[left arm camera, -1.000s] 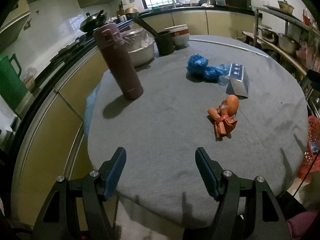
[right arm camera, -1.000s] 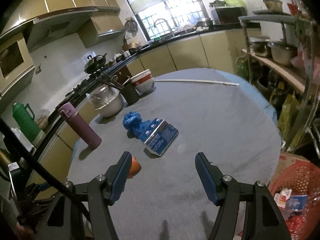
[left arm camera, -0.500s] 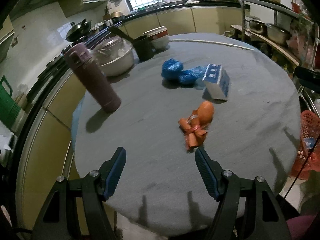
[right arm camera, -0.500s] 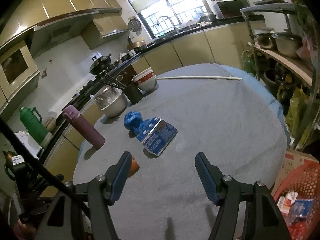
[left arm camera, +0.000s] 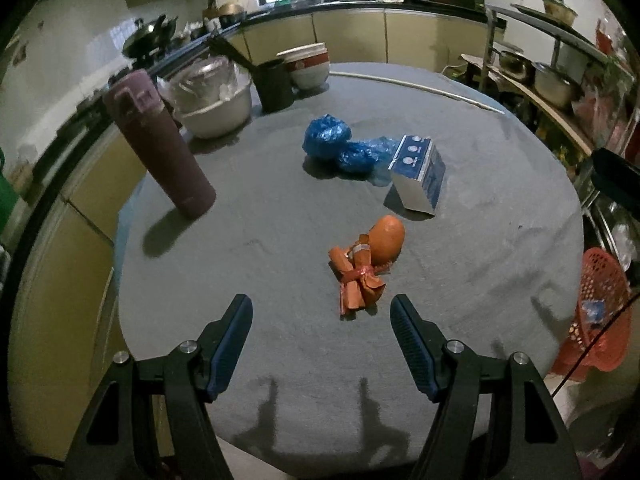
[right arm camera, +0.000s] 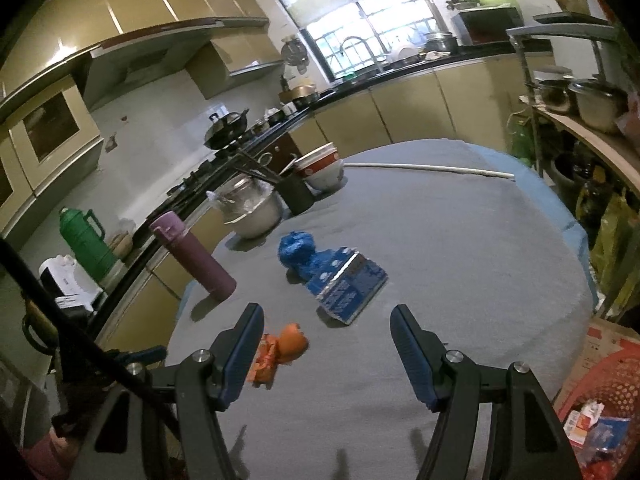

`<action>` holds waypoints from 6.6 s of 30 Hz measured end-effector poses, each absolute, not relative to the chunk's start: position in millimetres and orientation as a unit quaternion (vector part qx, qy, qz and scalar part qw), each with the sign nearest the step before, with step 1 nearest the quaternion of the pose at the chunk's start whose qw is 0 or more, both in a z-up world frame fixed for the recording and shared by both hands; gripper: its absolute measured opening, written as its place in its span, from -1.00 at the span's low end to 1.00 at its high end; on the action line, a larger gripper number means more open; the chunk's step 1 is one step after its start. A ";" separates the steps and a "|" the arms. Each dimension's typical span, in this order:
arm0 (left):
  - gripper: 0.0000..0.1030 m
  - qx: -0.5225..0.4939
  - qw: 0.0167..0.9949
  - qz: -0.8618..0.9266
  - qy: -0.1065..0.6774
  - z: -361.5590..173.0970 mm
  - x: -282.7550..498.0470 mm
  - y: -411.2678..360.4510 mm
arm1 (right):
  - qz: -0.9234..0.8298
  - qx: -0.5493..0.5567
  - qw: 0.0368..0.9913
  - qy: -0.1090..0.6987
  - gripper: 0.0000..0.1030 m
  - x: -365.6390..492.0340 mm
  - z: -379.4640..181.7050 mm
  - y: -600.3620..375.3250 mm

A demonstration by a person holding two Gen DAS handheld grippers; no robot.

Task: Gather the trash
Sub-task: 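Bring both open tools back over the table toward the remaining trash, then grasp the blue toothpaste box with the right tool while the left grasps the orange bag, then lift and carry the toothpaste box and orange bag toward the red basket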

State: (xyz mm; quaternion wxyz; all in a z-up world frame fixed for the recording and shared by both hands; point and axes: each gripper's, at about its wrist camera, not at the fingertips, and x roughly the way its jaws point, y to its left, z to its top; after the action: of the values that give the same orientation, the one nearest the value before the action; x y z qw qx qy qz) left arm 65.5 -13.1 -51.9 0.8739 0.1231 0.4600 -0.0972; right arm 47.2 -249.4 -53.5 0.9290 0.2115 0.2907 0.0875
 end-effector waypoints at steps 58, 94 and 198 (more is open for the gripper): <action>-0.31 -0.006 0.802 -0.180 0.569 -137.9 142.9 -8.1 | -0.072 0.201 0.856 0.471 0.32 211.2 -136.0 -248.0; -0.14 -0.025 0.808 -0.177 0.561 -137.5 149.6 14.0 | -0.052 0.313 0.841 0.438 0.37 181.0 -154.8 -293.6; -0.44 0.188 0.897 -0.168 0.362 -23.0 19.4 -127.6 | 0.014 0.268 0.916 0.299 0.14 -54.4 -91.4 -310.1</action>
State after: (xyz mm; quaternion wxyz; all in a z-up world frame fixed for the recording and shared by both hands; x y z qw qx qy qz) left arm 19.4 -127.6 -23.0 0.8972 0.1884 0.3624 -0.1678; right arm -54.4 -310.1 -91.4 0.9157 0.2683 0.2988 0.0136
